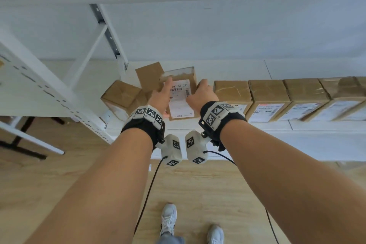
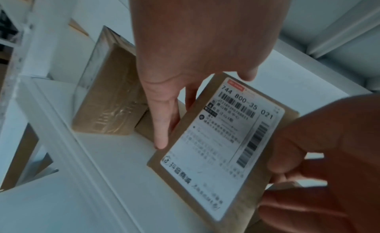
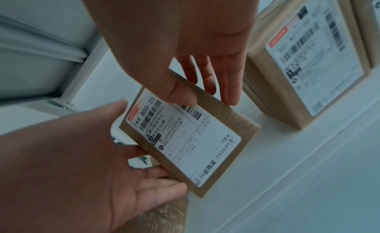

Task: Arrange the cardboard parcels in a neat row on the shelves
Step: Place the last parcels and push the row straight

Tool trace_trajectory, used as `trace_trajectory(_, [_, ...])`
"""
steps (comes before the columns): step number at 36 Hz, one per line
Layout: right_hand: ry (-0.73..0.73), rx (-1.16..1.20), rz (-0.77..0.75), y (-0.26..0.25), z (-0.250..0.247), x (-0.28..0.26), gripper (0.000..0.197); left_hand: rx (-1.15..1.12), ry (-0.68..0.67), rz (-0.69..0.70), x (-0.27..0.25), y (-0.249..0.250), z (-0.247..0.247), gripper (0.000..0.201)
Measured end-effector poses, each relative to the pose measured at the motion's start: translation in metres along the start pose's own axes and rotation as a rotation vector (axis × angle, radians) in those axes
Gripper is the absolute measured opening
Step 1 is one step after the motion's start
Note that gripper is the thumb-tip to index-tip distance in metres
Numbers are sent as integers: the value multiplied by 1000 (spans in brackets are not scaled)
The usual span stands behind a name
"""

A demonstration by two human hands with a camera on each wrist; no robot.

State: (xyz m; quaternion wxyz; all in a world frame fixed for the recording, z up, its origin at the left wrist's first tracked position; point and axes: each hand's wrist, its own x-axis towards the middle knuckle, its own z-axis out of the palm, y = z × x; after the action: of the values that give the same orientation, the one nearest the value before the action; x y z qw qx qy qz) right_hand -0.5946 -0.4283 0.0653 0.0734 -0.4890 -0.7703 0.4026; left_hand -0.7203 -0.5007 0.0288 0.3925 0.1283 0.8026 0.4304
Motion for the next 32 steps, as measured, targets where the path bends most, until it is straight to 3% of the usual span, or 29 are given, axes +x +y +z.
trace_trajectory(3, [-34,40,-3,11,7,-5,46,46,-22,2,-20,2,2,136])
trace_trajectory(7, [-94,79,53,22,17,-9,43,92,18,-33,-35,1,7,92])
trace_trajectory(13, [-163,80,140,33,25,-5,55,256,63,17,-27,-6,19,68])
trace_trajectory(17, [-85,17,46,30,13,-5,49,408,101,46,-20,-2,22,63])
trace_trajectory(24, [209,-13,-117,23,-20,-2,57,290,125,65,-13,10,29,68])
trace_trajectory(28, [271,-209,-55,42,-39,1,50,330,87,87,-14,10,41,57])
trace_trajectory(32, [213,-320,21,64,-50,1,54,358,70,115,-19,14,52,63])
